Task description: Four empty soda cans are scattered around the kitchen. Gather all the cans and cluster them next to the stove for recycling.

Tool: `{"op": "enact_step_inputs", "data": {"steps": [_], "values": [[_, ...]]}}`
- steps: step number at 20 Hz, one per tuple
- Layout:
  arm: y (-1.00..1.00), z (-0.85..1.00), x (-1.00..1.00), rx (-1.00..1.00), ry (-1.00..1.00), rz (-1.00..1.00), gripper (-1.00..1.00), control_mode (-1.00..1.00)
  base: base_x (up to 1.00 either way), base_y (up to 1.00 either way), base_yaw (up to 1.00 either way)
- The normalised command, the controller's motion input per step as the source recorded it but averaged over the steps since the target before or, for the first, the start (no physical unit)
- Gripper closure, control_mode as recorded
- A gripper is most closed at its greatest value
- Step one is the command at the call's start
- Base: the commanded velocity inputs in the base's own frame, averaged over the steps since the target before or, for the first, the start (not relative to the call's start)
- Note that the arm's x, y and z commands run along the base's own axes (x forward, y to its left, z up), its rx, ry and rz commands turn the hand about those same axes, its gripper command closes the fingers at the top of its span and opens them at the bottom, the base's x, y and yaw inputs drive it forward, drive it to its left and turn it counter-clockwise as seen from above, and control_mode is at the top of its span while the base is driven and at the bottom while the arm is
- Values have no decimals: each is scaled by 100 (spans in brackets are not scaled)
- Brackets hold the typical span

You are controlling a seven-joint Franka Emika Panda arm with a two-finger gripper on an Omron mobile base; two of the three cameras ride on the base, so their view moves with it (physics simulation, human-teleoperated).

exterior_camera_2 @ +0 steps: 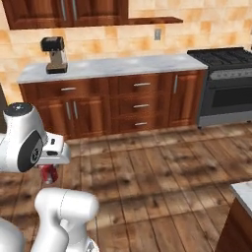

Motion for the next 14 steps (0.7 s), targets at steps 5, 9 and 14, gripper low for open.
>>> {"op": "enact_step_inputs", "data": {"steps": [5, 9, 14], "values": [[0, 0, 0, 0, 0, 0, 100, 100, 100, 36, -5], [0, 0, 0, 0, 0, 0, 100, 100, 100, 17, -14], [0, 0, 0, 0, 0, 0, 100, 100, 100, 37, -48]]}}
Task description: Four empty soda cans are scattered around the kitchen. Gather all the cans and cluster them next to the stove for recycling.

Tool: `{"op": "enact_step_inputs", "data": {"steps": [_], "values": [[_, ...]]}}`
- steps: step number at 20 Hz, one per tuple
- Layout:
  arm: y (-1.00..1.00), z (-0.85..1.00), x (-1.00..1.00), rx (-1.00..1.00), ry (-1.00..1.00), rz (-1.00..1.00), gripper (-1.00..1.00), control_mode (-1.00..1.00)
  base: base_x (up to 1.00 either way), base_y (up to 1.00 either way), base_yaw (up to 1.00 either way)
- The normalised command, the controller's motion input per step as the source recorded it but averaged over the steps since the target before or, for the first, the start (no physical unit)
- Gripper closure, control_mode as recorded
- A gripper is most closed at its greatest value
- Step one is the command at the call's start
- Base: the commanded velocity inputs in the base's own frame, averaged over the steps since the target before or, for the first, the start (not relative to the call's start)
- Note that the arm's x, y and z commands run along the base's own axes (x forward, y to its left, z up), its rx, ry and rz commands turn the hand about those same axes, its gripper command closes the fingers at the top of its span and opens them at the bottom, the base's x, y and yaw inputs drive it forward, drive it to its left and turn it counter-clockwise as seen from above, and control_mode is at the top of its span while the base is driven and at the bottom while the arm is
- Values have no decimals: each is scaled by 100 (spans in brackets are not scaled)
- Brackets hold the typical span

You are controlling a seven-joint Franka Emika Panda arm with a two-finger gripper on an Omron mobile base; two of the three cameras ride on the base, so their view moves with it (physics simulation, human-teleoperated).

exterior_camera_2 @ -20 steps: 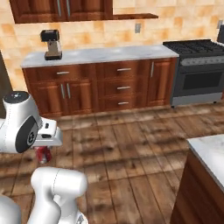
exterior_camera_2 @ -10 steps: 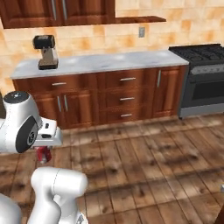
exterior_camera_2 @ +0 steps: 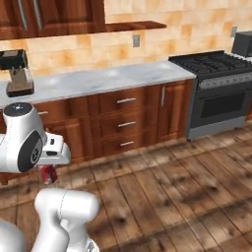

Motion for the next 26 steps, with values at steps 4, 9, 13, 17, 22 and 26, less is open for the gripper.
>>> {"op": "enact_step_inputs", "data": {"steps": [4, 9, 13, 17, 22, 26], "values": [[0, 0, 0, 0, 0, 0, 100, 100, 100, 44, -47], [0, 0, 0, 0, 0, 0, 100, 100, 100, 42, -39], [0, 0, 0, 0, 0, 0, 100, 100, 100, 3, -20], [0, 0, 0, 0, 0, 0, 100, 100, 100, -11, -1], [0, 0, 0, 0, 0, 0, 100, 100, 100, -33, -2], [0, 0, 0, 0, 0, 0, 100, 100, 100, -50, 0]]}}
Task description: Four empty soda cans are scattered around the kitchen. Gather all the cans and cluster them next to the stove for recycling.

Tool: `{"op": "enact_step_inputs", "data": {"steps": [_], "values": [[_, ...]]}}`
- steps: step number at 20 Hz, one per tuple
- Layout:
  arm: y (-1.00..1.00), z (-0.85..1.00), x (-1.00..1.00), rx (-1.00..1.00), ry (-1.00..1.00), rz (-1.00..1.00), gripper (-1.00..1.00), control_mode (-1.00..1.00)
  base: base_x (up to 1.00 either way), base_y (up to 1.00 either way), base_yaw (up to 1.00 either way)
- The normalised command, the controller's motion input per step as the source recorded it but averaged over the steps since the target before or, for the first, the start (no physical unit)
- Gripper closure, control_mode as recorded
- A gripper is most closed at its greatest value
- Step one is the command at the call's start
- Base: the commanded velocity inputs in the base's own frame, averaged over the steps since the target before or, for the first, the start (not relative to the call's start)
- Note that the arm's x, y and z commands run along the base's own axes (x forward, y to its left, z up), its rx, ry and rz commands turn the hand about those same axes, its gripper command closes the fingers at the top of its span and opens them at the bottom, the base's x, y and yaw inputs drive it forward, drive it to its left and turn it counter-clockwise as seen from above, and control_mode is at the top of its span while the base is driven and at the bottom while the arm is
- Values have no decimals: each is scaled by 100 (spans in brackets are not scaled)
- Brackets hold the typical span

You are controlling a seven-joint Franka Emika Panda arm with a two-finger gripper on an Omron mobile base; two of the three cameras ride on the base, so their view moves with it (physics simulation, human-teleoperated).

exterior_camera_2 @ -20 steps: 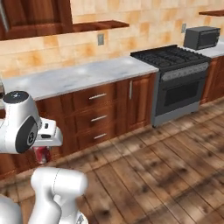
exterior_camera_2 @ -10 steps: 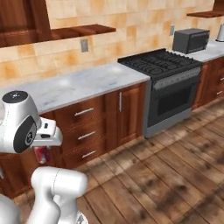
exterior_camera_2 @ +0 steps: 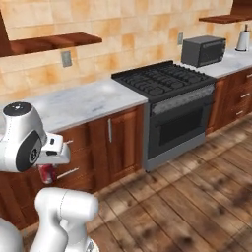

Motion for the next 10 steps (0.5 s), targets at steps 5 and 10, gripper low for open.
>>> {"op": "enact_step_inputs", "data": {"steps": [5, 10], "values": [[0, 0, 0, 0, 0, 0, 100, 100, 100, -45, 0], [0, 0, 0, 0, 0, 0, 100, 100, 100, -36, 0]]}}
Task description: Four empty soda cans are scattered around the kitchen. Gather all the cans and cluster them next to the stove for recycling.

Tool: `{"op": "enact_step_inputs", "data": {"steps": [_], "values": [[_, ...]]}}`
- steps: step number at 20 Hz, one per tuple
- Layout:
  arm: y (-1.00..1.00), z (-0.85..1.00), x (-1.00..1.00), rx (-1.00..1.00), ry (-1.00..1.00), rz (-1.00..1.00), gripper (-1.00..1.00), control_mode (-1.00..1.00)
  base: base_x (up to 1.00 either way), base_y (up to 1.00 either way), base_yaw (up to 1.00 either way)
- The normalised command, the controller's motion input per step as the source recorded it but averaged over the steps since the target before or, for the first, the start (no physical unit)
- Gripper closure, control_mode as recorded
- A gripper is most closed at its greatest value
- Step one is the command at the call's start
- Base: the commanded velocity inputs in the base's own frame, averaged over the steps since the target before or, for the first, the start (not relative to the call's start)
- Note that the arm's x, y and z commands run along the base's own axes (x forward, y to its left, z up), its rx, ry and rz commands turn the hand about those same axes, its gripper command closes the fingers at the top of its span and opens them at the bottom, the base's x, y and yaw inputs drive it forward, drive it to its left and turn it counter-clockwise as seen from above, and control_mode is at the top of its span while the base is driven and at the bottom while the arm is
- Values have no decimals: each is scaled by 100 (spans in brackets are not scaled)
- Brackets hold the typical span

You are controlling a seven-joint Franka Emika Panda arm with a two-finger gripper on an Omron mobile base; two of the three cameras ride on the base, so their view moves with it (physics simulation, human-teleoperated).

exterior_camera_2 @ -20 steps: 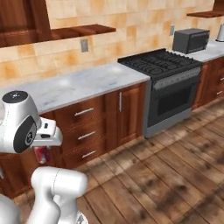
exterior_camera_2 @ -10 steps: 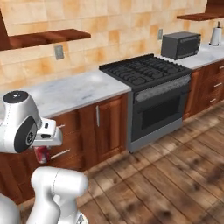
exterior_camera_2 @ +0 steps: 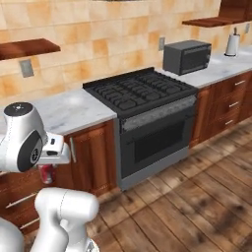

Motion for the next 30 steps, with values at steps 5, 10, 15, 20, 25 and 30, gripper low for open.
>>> {"op": "enact_step_inputs", "data": {"steps": [5, 10, 15, 20, 25, 30], "values": [[0, 0, 0, 0, 0, 0, 100, 100, 100, -16, 0], [0, 0, 0, 0, 0, 0, 100, 100, 100, -2, 2], [0, 0, 0, 0, 0, 0, 100, 100, 100, -15, 3], [0, 0, 0, 0, 0, 0, 100, 100, 100, 11, 0], [0, 0, 0, 0, 0, 0, 100, 100, 55, 0, 0], [0, 0, 1, 0, -1, 0, 100, -100, 0, 0, 0]]}}
